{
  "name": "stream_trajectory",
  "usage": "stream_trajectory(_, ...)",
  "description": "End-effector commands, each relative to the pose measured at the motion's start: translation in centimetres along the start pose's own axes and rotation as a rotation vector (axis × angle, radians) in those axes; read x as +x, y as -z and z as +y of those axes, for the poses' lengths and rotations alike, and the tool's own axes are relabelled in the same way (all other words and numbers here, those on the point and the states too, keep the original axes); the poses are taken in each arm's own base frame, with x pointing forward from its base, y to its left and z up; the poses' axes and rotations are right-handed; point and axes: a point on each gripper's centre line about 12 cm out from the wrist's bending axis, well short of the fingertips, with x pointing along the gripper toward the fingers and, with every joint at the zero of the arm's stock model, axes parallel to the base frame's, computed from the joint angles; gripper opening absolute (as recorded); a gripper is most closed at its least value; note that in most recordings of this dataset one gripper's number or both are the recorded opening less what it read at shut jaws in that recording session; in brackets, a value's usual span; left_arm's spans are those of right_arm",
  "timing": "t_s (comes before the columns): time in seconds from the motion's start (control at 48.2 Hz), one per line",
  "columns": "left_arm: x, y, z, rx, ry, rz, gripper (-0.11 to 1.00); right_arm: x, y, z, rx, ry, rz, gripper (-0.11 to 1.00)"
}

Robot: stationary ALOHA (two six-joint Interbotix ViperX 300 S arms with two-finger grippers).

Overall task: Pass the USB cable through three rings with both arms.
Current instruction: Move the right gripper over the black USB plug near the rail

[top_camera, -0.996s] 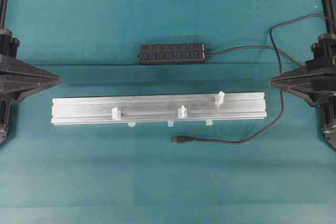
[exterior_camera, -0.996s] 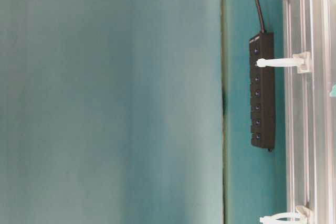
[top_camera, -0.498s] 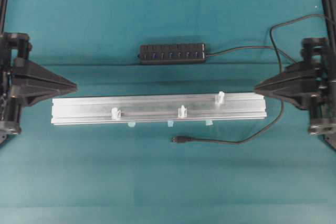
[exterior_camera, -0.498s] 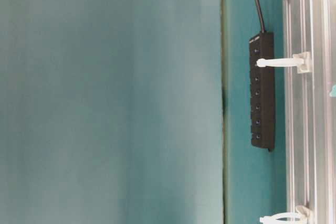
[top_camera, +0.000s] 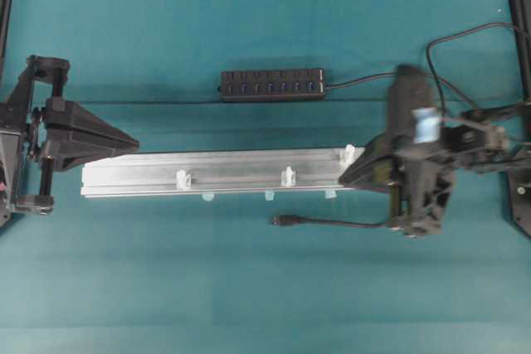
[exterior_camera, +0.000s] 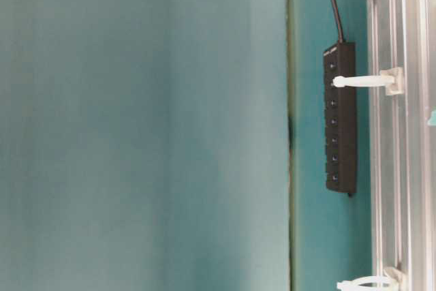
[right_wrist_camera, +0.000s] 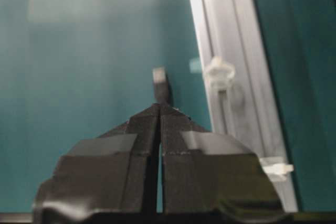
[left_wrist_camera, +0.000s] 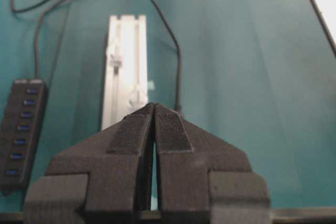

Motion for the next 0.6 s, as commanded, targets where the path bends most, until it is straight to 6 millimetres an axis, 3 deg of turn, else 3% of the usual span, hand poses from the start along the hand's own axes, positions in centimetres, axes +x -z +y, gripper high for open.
stream_trajectory(0.0,-0.2,-1.2,-0.1,0.002,0.003,-0.023,0.02,1.0,-1.5,0.6,-0.011,0.001,0.038,-0.10)
stream_trajectory(0.27,-0.1,-1.1,-0.1,0.002,0.002,-0.015,0.02,4.6,-1.6,1.2,-0.029,0.013,0.150,-0.10)
stream_trajectory(0.581,-0.1,-1.0,-0.1,0.002,0.002,-0.008,0.02,6.4,-1.3,1.8,-0.049,0.024,0.251,-0.10)
